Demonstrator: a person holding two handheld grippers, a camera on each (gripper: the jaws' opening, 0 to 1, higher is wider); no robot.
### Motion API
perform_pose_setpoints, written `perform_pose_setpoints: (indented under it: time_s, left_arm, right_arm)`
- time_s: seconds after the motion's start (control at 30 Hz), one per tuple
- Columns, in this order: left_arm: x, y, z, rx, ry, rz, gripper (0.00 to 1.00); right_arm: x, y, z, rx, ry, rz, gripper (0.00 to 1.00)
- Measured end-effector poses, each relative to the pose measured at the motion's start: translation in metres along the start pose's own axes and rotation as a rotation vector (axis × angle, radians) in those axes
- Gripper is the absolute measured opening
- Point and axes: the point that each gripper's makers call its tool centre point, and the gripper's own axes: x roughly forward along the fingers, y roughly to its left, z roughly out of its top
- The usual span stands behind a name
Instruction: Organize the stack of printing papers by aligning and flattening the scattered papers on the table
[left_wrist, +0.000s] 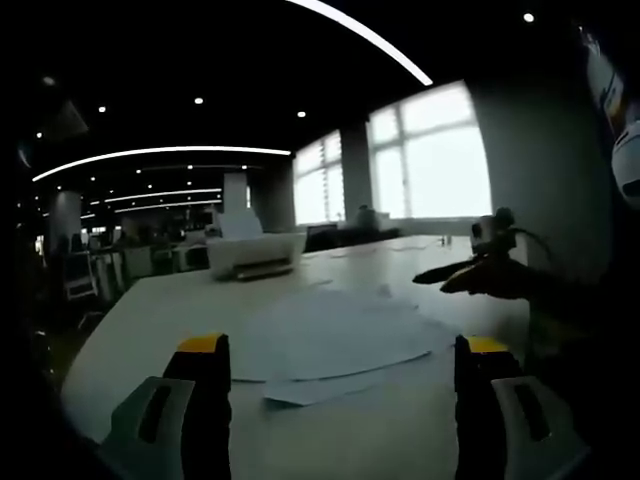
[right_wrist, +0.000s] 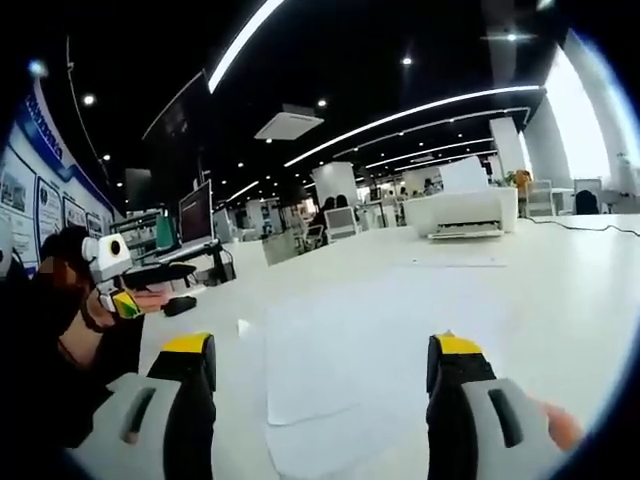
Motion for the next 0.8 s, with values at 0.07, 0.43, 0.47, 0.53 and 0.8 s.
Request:
perform_pose_setpoints:
  time_s: [0.07, 0.43, 0.47, 0.53, 0.8]
  left_arm:
    - [0.000, 0.000, 0.000, -0.001, 0.000, -0.001, 0.95]
    - [0.000, 0.000, -0.001, 0.004, 0.007, 0.001, 0.95]
    - [0.000, 0.000, -0.001, 0.004, 0.006, 0.001, 0.95]
    - [0.000, 0.000, -0.001, 0.002, 0.004, 0.001, 0.95]
    - [0.000, -0.001, -0.002, 0.005, 0.009, -0.002, 0.95]
  right_arm:
    - [0.001, -0.001, 0.000, -0.004, 0.005, 0.001, 0.82]
    - [0.004, -0.004, -0.001, -0.095, 0.008, -0.026, 0.90]
    - [0.005, -0.005, -0.002, -0.100, 0.013, -0.031, 0.90]
    - [0.005, -0.007, -0.003, -0.096, 0.015, -0.035, 0.90]
    - [0.010, -0.016, -0.003, -0.083, 0.023, -0.041, 0.90]
